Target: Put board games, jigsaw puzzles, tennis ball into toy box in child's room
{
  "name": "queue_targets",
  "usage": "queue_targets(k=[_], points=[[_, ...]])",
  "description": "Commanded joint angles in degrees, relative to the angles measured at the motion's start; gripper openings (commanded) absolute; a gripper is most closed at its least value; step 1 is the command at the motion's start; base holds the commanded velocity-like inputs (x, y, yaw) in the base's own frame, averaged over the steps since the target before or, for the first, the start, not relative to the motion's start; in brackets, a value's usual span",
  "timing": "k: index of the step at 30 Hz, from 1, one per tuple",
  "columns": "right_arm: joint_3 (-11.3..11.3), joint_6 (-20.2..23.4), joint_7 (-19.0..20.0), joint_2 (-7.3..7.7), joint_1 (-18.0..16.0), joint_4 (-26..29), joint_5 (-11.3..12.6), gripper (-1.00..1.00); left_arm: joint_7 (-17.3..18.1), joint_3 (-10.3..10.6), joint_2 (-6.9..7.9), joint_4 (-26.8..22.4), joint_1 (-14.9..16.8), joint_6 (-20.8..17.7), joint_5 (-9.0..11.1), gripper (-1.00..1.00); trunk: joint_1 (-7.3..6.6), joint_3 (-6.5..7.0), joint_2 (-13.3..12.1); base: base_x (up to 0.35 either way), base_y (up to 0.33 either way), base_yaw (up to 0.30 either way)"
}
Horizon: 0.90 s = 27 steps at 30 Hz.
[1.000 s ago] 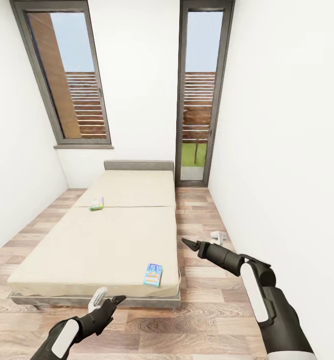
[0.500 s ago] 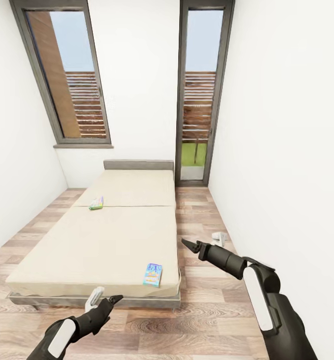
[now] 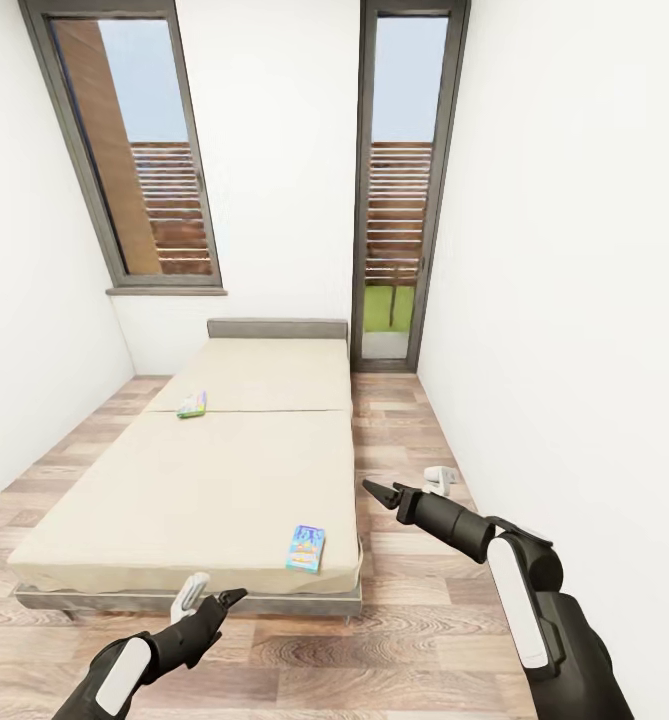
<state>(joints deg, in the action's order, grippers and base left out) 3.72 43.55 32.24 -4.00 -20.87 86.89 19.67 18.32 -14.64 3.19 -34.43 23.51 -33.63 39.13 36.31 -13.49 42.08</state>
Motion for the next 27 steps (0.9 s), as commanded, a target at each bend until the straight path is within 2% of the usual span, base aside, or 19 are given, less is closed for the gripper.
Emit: queue_targets(k=[1, 27], points=[[0.15, 0.39, 0.19, -0.09, -0.05, 0.03, 0.11, 1.00, 0.07, -0.26, -0.03, -0.02, 0.05, -0.51, 0.21, 1.00, 0.24, -0.27, 0.49, 0.000, 0.000, 0.000], [0.40, 0.31, -0.07, -0.14, -0.05, -0.26, 0.39, 1.00, -0.76, -0.13, -0.12, -0.11, 0.04, -0.49, 0.00, 1.00, 5.95, -4.94, 10.92, 0.000, 0.000, 0.000]])
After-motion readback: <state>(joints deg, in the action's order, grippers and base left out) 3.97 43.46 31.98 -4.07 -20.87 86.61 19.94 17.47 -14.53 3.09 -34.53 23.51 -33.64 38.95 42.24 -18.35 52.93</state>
